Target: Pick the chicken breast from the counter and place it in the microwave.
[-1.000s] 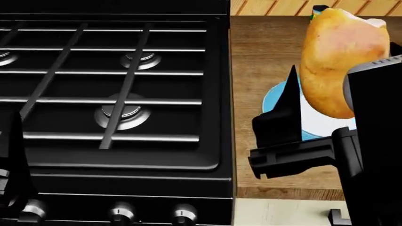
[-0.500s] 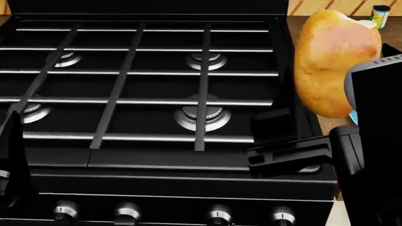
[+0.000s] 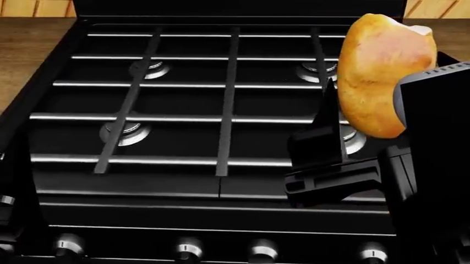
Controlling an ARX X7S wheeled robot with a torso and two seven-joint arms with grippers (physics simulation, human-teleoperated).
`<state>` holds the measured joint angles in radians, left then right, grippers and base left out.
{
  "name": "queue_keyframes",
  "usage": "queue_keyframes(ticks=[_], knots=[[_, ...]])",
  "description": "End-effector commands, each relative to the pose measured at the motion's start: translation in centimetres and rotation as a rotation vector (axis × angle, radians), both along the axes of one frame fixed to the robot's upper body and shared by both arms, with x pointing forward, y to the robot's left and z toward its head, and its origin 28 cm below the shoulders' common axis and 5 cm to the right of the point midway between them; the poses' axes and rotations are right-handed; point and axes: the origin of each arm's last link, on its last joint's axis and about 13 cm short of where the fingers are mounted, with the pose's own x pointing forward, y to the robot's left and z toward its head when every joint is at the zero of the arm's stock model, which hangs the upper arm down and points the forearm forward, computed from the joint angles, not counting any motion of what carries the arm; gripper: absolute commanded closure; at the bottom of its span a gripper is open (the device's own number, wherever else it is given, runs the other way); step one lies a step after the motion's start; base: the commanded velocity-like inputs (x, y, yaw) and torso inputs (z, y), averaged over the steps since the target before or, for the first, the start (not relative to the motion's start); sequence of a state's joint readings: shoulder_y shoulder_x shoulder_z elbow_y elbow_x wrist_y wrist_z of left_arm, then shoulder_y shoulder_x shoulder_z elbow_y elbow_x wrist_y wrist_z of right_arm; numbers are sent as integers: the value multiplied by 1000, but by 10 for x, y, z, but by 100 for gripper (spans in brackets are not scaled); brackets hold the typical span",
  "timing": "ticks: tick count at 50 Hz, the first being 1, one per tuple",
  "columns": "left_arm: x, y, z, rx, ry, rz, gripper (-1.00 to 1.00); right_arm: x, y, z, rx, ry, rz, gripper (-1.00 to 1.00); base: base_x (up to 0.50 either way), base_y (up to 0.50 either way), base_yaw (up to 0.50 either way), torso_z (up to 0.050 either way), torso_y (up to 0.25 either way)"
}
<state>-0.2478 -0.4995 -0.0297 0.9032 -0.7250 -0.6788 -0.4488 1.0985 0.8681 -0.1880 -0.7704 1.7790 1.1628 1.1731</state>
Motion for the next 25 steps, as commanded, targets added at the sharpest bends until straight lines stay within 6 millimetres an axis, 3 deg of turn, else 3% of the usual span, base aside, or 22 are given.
queue_keyframes(ticks=[1, 20, 25], knots=[[0, 1, -2, -4, 6, 10, -100, 3, -1, 0, -10, -11, -2, 100, 0, 500, 0, 0, 0], [-2, -1, -4, -13, -4, 24, -100, 5, -1, 8, -27, -34, 7, 100, 0, 500, 0, 0, 0], [1, -1, -2, -16, -13, 26, -100, 4, 0, 24, -62, -85, 12, 100, 0, 73, 0, 0, 0]])
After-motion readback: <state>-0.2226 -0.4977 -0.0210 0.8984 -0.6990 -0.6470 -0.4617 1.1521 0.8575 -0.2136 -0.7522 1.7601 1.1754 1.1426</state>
